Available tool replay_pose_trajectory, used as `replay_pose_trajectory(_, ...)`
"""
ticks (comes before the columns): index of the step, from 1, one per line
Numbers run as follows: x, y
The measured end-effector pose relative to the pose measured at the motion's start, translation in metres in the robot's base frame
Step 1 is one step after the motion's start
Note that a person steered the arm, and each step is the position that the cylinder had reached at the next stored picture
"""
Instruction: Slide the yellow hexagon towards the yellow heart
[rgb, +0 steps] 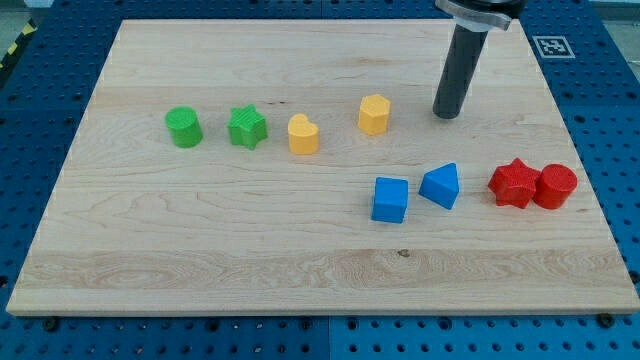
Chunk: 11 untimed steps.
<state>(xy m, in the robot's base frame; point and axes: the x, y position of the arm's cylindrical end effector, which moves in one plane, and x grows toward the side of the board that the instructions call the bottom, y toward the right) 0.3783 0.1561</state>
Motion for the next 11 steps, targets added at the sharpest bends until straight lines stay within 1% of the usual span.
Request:
replay_pose_trajectory(1, -0.005, -0.014)
replay_pose_trajectory(3, -0.019, -0.070)
replay_pose_trajectory(5, -0.018, -0.073)
replay_pose_trajectory(7, 0.006, -0.081)
replay_pose_trajectory(11, 0.022, -0.076)
